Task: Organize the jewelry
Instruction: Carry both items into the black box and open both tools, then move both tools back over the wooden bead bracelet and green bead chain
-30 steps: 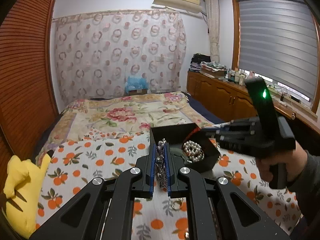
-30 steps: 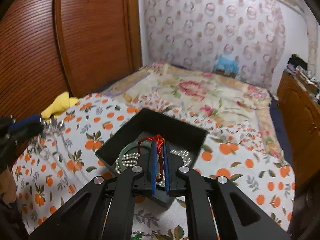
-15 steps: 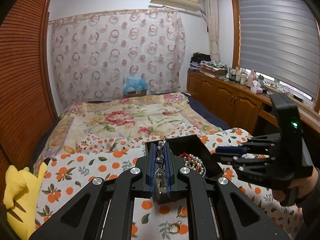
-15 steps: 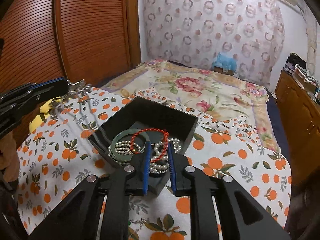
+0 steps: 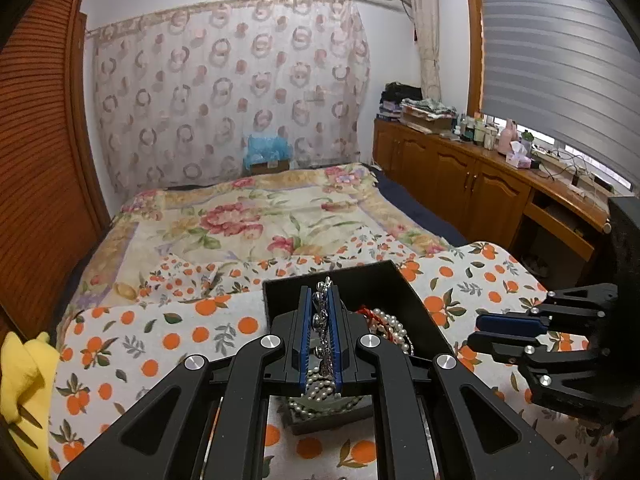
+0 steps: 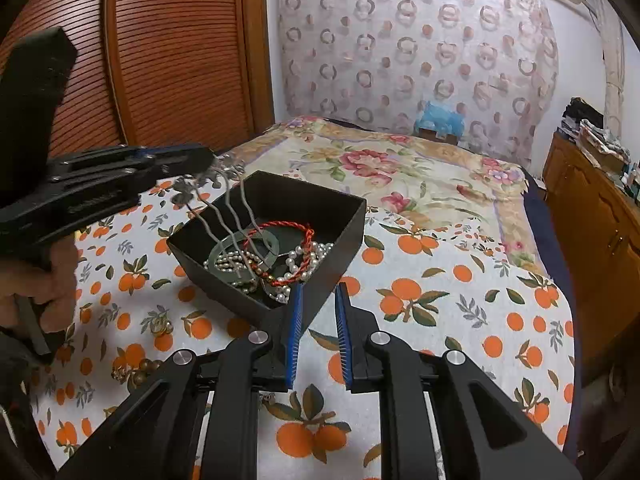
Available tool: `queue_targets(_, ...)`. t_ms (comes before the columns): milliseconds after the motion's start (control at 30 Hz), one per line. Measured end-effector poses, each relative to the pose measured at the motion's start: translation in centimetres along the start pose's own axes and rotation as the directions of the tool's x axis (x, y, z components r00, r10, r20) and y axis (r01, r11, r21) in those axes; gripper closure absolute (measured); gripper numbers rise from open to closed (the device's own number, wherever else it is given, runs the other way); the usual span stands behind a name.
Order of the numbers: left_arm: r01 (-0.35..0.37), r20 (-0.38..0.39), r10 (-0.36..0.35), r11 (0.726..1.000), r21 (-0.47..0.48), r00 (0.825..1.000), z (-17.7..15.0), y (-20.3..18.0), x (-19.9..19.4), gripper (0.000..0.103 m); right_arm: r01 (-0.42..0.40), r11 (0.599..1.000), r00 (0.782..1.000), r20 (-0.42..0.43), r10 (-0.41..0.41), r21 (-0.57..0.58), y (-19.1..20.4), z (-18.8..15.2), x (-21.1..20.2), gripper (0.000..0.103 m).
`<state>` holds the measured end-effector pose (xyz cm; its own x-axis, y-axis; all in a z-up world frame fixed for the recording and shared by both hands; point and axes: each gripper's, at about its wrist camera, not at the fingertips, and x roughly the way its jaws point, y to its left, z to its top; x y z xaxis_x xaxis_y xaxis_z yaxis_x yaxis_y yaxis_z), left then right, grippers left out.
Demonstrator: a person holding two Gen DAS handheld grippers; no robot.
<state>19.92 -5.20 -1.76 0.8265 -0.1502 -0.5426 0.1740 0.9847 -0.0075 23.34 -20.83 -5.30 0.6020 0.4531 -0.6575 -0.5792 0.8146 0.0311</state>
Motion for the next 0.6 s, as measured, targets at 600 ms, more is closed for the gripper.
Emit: queue_targets(600, 0.057, -0.044, -0.056, 0.998, 0.027, 0.997, -1.6, -0.8, -0.7, 0.095, 0.003, 1.0, 1.0, 0.015, -0.003, -0.003, 1.3, -1.9, -1.1, 0.085)
